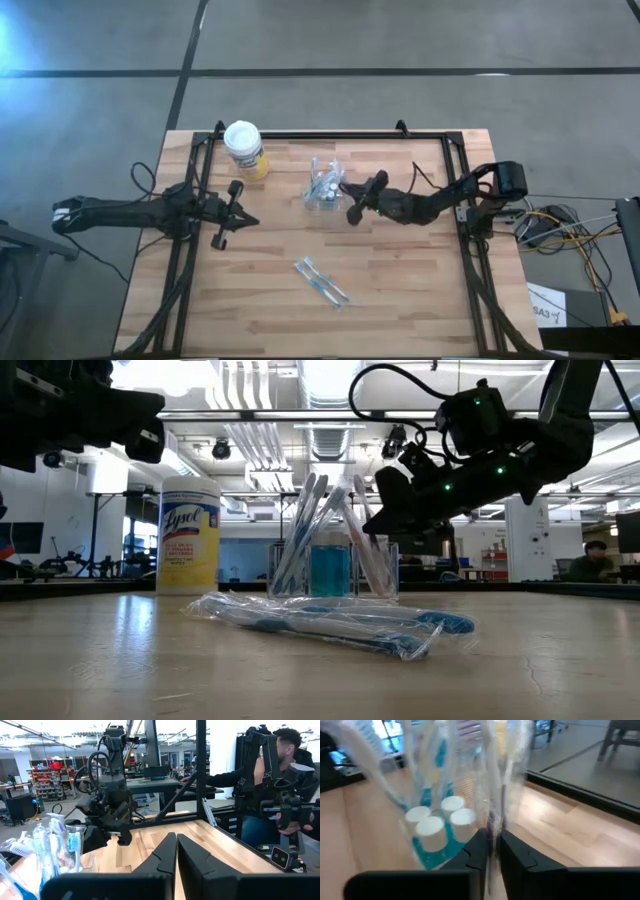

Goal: Pick & Place toothbrushing station
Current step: Put the purple toothbrush into the right section of the transparent organizer

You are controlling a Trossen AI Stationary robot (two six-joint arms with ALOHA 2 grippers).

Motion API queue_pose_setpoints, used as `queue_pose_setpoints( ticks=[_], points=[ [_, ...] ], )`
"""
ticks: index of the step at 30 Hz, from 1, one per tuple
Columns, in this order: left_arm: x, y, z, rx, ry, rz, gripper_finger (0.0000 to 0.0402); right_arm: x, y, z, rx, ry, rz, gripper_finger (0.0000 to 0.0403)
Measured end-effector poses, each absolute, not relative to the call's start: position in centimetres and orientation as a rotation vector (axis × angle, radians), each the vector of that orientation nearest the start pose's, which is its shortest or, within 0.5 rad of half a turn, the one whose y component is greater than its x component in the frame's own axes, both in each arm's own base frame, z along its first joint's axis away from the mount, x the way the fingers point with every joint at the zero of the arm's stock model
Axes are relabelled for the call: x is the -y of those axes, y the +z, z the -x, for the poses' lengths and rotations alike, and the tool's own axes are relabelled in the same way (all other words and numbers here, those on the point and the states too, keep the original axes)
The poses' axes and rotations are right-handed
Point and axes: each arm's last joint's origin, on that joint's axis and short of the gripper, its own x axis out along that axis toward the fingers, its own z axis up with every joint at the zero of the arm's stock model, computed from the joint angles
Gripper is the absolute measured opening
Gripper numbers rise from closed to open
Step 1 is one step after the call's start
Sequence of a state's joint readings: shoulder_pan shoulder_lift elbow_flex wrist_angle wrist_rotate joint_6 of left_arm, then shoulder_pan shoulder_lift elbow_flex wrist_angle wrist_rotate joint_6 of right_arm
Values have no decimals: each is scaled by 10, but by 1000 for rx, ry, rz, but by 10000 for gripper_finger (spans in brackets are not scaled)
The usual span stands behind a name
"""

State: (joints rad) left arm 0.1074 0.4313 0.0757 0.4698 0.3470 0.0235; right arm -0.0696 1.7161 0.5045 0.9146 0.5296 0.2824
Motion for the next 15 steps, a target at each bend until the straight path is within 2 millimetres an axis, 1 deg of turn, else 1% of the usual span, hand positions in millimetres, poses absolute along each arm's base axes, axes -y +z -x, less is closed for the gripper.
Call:
queue_pose_setpoints(
  ticks=[6, 10, 15],
  points=[
    [-4, 196, -125, 114, -238, -49, 8, 34, 130, -288, -203, -621, -233, 114],
    [-4, 196, -125, 114, -238, -48, 7, 35, 135, -290, -184, -619, -236, 163],
    [-4, 196, -125, 114, -238, -48, 17, 34, 148, -287, -154, -613, -217, 201]
  ],
)
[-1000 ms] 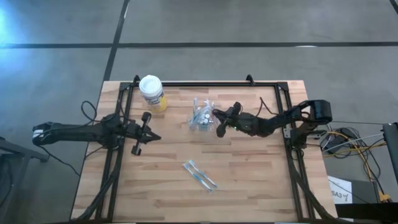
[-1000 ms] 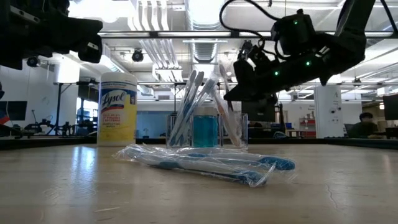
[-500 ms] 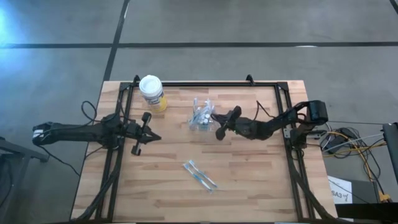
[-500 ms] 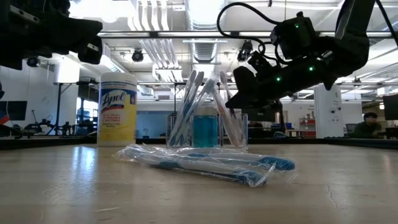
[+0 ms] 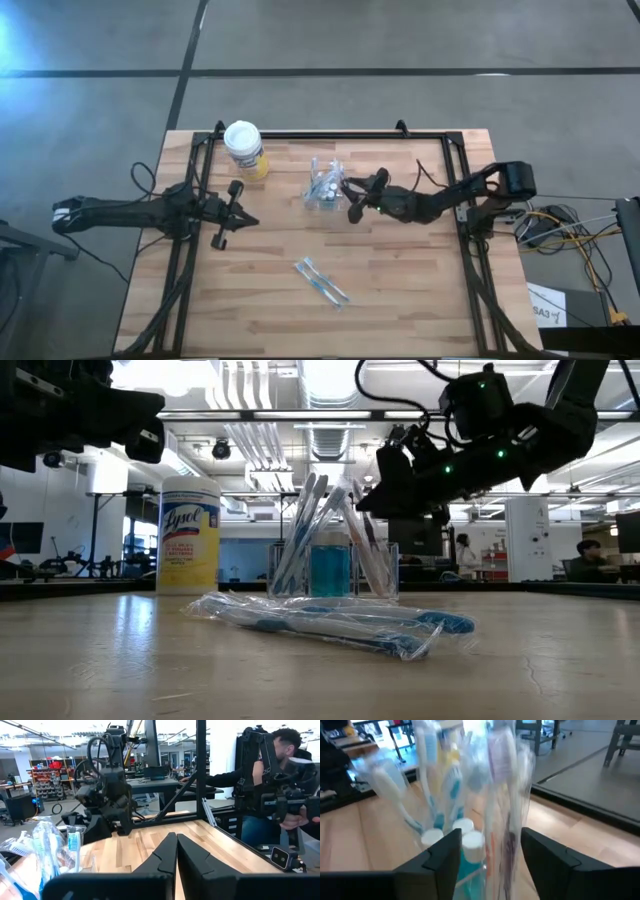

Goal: Pick & Place toothbrushing station
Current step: Put the purple toothbrush into the right section of the transparent organizer, then put the blue toothbrush into the left section of the transparent organizer

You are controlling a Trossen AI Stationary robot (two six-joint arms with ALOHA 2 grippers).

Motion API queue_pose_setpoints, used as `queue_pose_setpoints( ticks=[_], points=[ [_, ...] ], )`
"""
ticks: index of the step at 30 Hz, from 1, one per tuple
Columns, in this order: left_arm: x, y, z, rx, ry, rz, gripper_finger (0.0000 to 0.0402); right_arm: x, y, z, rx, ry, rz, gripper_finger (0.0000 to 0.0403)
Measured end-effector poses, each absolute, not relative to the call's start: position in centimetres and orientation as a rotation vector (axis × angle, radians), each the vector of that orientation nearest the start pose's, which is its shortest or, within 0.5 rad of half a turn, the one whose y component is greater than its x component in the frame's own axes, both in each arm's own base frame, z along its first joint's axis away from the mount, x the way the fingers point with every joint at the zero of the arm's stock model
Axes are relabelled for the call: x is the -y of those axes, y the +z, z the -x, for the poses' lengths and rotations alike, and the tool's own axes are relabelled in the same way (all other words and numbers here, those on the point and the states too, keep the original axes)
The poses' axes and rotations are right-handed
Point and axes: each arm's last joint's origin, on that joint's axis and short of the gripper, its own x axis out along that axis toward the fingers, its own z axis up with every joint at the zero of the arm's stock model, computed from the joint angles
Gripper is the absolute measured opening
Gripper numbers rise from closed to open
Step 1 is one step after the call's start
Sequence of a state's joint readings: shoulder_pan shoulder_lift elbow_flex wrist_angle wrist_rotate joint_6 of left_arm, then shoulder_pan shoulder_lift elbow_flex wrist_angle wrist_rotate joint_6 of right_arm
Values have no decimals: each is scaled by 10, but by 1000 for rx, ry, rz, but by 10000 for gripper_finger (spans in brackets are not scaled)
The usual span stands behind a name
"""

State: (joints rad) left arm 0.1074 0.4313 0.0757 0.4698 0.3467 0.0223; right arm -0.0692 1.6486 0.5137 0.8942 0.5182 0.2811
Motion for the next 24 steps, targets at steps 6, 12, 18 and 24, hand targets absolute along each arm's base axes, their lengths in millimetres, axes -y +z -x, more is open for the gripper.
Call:
queue_pose_setpoints(
  ticks=[6, 12, 18, 24],
  points=[
    [-4, 194, -125, 107, -238, -48, 25, 26, 178, -275, -120, -579, -167, 215],
    [-4, 193, -123, 103, -226, -75, 14, -4, 207, -248, -45, -440, -16, 195],
    [-4, 191, -119, 82, -189, -129, 5, -24, 214, -220, 20, -262, -46, 92],
    [-6, 192, -116, 83, -111, -155, 3, -36, 204, -202, 76, -181, -30, 15]
  ],
)
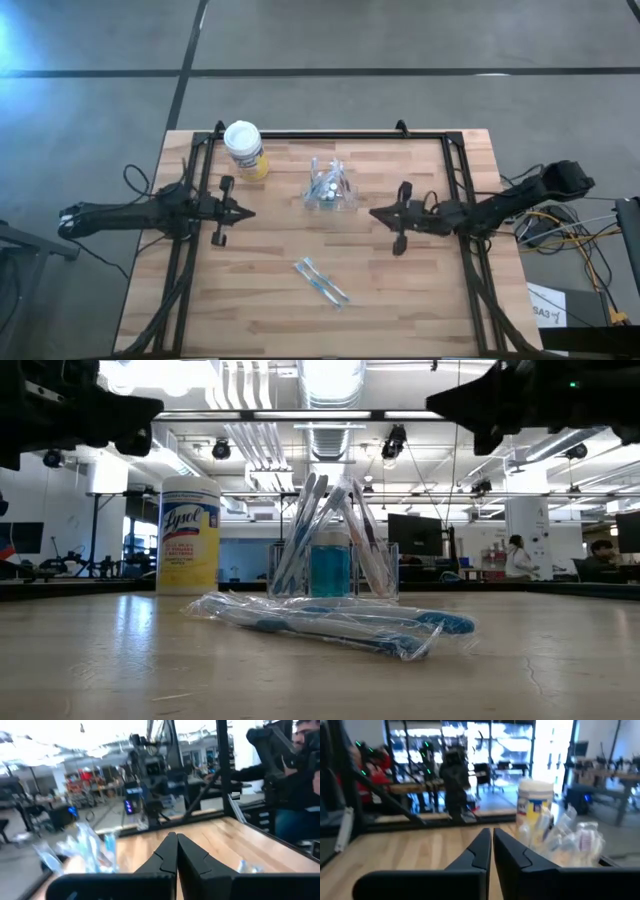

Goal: Pick & Place toothbrushing station
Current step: Put the blue toothbrush into the left section of the transparent organizer

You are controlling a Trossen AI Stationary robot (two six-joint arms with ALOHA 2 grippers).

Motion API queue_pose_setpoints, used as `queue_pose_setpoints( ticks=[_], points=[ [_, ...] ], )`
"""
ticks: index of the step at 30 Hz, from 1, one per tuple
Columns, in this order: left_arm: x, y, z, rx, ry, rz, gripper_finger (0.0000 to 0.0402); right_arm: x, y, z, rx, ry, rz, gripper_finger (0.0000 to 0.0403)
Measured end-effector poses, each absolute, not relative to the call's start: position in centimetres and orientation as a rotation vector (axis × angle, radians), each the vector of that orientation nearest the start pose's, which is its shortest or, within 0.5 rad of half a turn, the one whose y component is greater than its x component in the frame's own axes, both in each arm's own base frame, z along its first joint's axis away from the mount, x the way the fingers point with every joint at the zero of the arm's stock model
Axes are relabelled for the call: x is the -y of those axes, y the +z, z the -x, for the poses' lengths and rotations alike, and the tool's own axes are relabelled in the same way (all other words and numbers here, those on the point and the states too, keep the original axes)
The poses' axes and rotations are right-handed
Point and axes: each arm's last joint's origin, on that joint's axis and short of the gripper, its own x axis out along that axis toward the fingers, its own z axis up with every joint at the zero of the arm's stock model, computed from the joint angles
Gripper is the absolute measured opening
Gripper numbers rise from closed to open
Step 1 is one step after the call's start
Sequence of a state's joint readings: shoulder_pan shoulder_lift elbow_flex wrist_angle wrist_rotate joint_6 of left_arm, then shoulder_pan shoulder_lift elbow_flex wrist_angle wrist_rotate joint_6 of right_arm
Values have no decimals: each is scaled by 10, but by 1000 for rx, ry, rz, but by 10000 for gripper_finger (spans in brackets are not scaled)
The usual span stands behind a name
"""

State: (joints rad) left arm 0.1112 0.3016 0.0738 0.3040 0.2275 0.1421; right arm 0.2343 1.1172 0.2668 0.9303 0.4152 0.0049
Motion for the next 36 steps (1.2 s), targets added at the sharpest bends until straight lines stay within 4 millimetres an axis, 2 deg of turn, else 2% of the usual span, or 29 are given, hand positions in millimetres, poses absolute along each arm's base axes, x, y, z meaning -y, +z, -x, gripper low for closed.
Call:
queue_pose_setpoints(
  ticks=[7, 20, 29, 36],
  points=[
    [-6, 192, -110, 85, -104, -268, 3, -35, 193, -183, 192, -125, -31, 8],
    [-7, 198, -89, 69, 16, -208, 2, -25, 179, -159, 237, -153, -29, 8],
    [-7, 199, -88, 72, 16, -196, 2, -14, 181, -141, 192, -197, -26, 8],
    [-7, 199, -88, 71, 15, -191, 3, -10, 189, -118, 213, -194, -54, 8]
  ],
)
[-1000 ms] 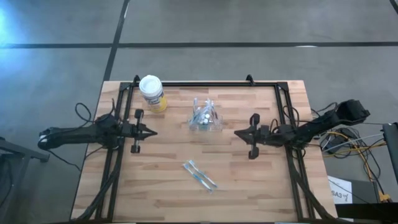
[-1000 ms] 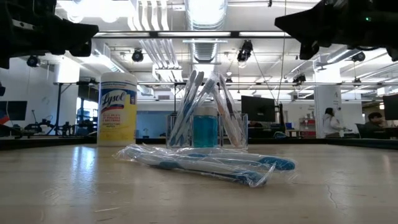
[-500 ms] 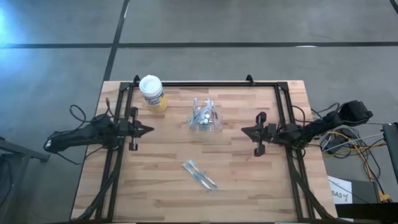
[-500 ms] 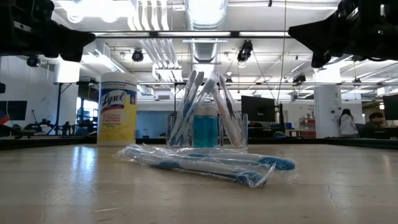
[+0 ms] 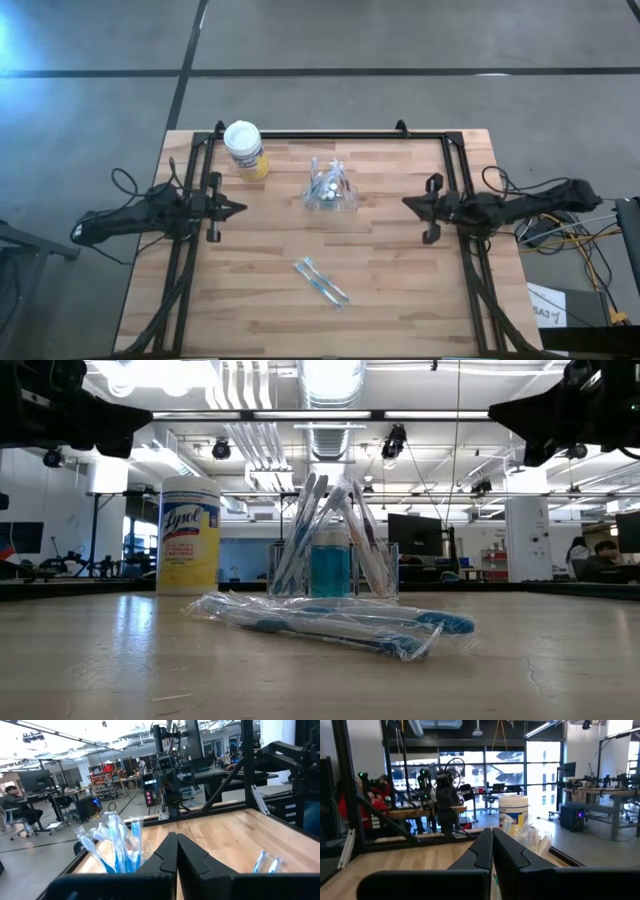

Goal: Pick & Place toothbrushing station
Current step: Put the blue toothbrush into the left section of the transparent organizer

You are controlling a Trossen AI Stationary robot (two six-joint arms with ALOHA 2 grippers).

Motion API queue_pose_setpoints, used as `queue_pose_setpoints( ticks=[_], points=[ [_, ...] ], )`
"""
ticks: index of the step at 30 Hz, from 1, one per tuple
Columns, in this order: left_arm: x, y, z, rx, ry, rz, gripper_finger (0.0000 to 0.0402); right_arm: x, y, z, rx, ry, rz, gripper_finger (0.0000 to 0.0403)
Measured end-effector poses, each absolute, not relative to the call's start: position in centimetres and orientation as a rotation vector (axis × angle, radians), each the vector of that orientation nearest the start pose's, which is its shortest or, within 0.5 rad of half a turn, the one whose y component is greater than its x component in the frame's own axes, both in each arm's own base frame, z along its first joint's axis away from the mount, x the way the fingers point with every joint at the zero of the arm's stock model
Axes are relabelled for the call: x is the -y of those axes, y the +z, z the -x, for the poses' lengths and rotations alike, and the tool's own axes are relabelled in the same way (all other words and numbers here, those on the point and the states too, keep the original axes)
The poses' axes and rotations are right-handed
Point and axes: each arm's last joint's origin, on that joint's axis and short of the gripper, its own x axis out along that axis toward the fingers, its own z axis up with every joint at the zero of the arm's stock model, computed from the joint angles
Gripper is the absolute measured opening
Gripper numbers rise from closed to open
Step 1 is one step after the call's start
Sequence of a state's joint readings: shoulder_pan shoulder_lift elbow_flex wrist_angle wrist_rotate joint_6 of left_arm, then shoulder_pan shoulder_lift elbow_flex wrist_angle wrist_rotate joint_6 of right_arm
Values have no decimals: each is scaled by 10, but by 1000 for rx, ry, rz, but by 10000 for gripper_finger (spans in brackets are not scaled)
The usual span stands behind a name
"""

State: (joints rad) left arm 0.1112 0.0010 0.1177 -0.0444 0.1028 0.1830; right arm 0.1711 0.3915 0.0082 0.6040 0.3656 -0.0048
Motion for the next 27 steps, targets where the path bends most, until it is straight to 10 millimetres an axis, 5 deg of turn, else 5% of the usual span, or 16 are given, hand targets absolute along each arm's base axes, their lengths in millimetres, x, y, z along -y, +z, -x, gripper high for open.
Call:
queue_pose_setpoints(
  ticks=[10, 27],
  points=[
    [-7, 197, -89, 65, 13, -163, 5, -7, 184, -102, 175, -192, -70, 8],
    [-7, 198, -89, 81, 10, -119, 9, -5, 174, -108, 69, -302, -107, 8]
  ],
)
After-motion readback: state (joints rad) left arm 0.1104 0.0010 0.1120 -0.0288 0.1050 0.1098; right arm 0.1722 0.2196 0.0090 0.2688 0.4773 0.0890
